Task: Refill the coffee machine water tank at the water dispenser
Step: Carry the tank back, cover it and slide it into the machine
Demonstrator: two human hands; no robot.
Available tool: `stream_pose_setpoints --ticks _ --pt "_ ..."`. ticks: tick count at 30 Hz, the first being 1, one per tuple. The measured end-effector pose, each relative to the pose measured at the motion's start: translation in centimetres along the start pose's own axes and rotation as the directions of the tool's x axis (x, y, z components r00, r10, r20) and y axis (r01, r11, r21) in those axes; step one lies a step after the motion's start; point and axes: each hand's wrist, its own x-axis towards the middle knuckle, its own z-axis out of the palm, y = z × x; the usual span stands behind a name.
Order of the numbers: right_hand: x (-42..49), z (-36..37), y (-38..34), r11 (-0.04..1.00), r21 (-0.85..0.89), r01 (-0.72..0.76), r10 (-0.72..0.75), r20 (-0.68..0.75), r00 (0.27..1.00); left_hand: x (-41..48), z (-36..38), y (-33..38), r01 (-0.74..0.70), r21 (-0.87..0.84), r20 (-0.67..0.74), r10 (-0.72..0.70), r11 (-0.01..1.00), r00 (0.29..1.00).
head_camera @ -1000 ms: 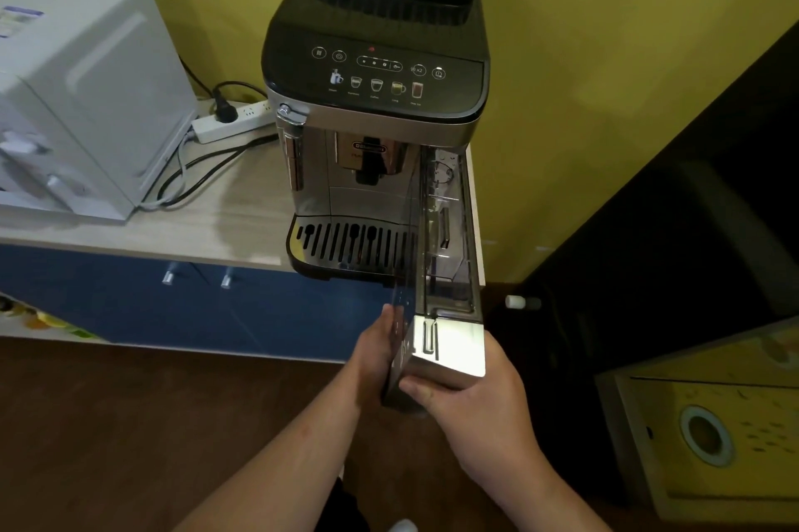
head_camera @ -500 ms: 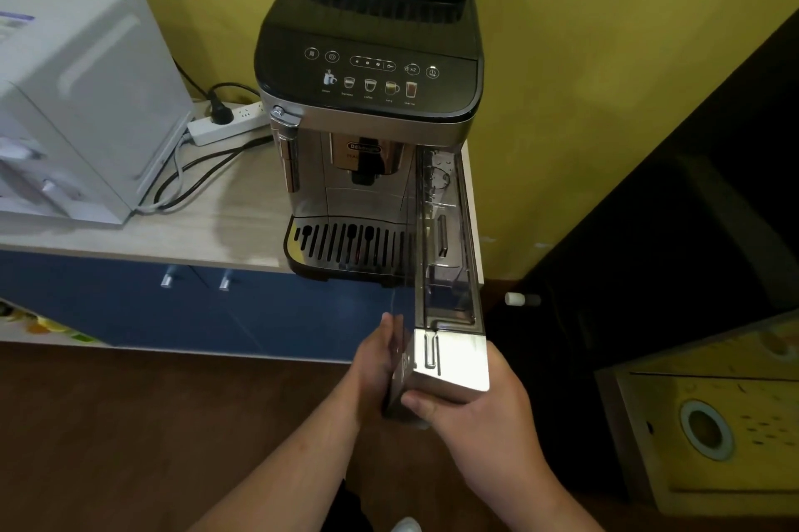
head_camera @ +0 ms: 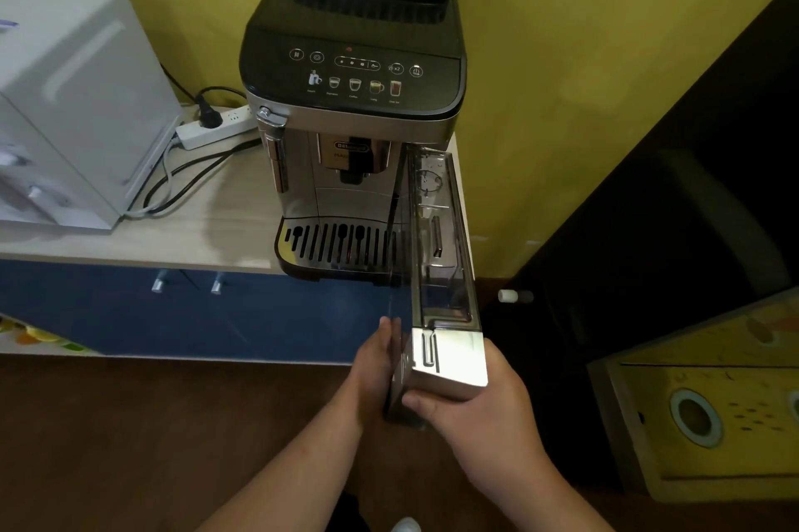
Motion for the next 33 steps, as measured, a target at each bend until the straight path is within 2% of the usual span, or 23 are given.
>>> stream_pose_setpoints --ticks 6,9,11,16,20,27,33 --pt "1.6 -0.1 -0.3 0.999 -0.015 0.033 -0.033 -0.012 0.999 1.5 0.2 0.7 0.000 -0.075 0.048 0.004 0.997 0.999" --pt "2.6 -0.3 -0.6 0.999 -0.023 0.042 -0.042 -0.006 0.999 1.9 0.5 1.6 -0.051 -0.033 0.093 0.054 0.998 0.994" --pt "3.3 -0.5 -0.7 0.999 -0.021 0.047 -0.047 0.006 0.999 1.6 1.0 2.5 -0.102 0.011 0.055 0.102 0.995 0.993" --pt "5.0 -0.3 -0.5 0.998 -0.025 0.060 -0.060 -0.002 0.998 1.6 2.2 3.9 -0.190 0.100 0.142 0.175 0.977 0.974" --pt "6.3 -0.2 -0.8 0.999 -0.012 0.045 -0.045 -0.002 0.999 1.7 2.3 5.2 -0.175 0.159 0.069 0.166 0.972 0.984" --pt "6.5 0.2 -0.8 1.000 0.003 0.006 -0.006 0.016 1.000 2.3 1.6 5.7 -0.203 0.242 0.096 0.184 0.949 0.978" --pt "7.0 1.2 -0.9 1.000 0.009 0.026 -0.026 -0.005 1.000 2.4 1.6 6.7 -0.155 0.135 0.028 0.153 0.979 0.988"
